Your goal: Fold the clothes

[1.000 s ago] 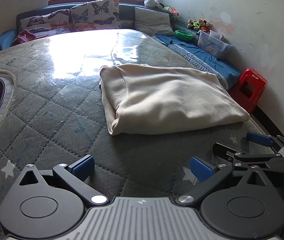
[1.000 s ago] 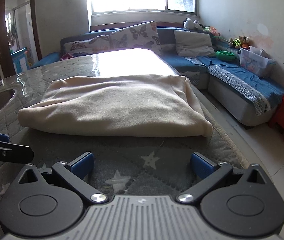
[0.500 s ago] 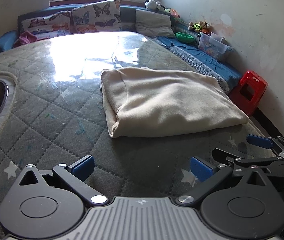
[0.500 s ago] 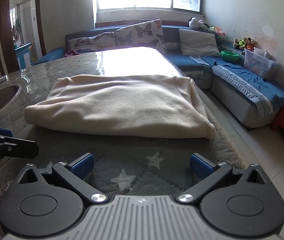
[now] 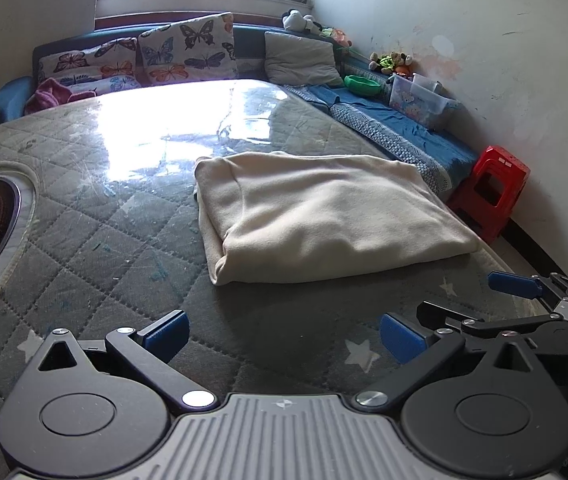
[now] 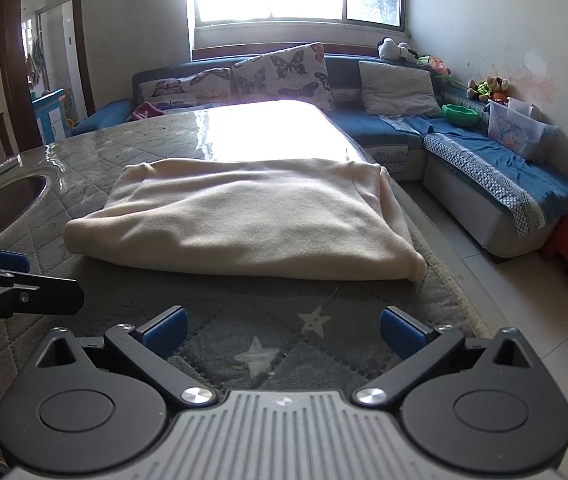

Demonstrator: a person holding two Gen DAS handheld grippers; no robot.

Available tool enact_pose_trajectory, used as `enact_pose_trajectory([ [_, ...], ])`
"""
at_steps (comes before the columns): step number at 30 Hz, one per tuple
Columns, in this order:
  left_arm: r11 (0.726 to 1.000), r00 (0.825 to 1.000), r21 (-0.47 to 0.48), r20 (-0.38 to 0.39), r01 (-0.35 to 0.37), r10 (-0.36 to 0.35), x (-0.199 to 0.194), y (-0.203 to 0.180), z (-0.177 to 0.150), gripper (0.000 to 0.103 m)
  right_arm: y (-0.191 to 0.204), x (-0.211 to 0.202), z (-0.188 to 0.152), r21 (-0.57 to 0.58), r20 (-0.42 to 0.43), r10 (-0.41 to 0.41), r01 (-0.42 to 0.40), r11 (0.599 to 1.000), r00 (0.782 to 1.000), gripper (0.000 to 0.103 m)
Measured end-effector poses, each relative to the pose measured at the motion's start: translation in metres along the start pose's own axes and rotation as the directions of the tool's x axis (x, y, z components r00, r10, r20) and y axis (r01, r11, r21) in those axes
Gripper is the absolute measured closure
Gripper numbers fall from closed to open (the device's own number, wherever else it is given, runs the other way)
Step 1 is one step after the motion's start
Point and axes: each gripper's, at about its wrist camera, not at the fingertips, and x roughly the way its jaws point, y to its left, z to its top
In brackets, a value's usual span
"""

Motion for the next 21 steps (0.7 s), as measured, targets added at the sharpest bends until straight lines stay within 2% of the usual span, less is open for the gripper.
enact_pose_trajectory([
  [21, 0.999, 0.999, 0.032, 0.036, -0.010, 0.009, -0.018, -0.013, -0.006, 0.000, 0.001, -0.023, -0.007, -0.001, 0.006, 0.038, -0.038, 0.999, 0.999, 0.000],
])
